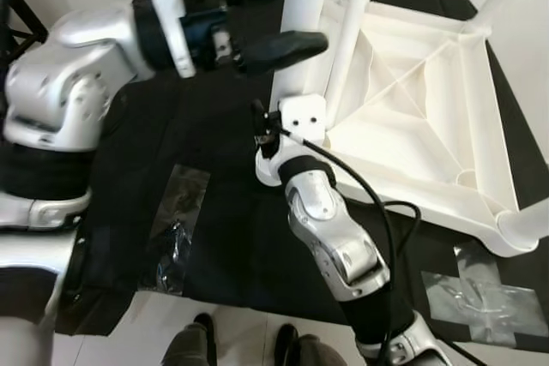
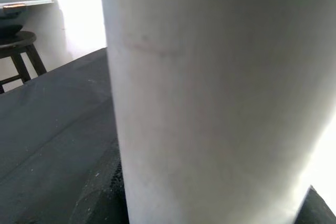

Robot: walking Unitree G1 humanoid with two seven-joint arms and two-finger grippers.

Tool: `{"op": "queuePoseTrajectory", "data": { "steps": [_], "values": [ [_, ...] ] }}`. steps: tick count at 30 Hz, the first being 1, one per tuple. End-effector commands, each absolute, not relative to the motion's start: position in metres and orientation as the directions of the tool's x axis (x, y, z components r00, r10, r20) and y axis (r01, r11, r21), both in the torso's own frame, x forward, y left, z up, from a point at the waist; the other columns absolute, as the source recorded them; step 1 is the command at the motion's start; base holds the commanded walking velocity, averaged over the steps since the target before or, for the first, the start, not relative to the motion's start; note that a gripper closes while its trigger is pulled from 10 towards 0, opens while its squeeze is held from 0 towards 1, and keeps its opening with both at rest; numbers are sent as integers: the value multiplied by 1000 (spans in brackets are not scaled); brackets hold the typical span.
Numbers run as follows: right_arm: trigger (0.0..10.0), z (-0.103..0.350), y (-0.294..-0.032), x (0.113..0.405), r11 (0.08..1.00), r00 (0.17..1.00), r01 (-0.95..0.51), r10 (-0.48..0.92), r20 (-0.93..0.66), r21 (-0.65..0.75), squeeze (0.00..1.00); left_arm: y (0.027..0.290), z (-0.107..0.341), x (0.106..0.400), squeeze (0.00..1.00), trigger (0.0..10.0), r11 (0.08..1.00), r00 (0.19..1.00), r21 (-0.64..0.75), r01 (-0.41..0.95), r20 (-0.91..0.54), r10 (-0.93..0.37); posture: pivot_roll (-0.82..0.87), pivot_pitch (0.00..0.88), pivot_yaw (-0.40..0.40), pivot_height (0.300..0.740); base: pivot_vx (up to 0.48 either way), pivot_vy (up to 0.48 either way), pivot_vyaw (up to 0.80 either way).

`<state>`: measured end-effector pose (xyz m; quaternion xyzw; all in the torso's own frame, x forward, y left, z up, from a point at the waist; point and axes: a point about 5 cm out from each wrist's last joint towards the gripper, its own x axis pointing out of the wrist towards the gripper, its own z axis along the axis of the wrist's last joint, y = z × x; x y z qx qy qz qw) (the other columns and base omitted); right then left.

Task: Building children table

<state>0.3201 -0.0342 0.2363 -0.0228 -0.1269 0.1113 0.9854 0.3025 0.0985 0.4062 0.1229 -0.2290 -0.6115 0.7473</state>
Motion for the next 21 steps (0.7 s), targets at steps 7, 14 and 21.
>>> {"op": "queuePoseTrajectory", "data": {
  "steps": [7, 14, 21],
  "values": [
    [10000, 203, -43, 328, 978, 979, -177, 187, 81, -113, 0, 82, 410, 309, 0, 4627, 163, 121, 462, 872, 119, -985, 125, 285, -48, 740, 0, 0, 0],
    [10000, 206, -44, 331, 976, 977, -182, 193, 92, -117, 0, 77, 417, 314, 0, 0, 142, 117, 447, 883, 85, -990, 131, 279, -37, 740, 0, 0, 0],
    [10000, 237, -55, 340, 923, 899, -359, 382, 216, -139, 1000, 77, 417, 314, 0, 0, 132, 110, 435, 891, 77, -991, 137, 283, -38, 740, 0, 0, 0]
  ]
}}
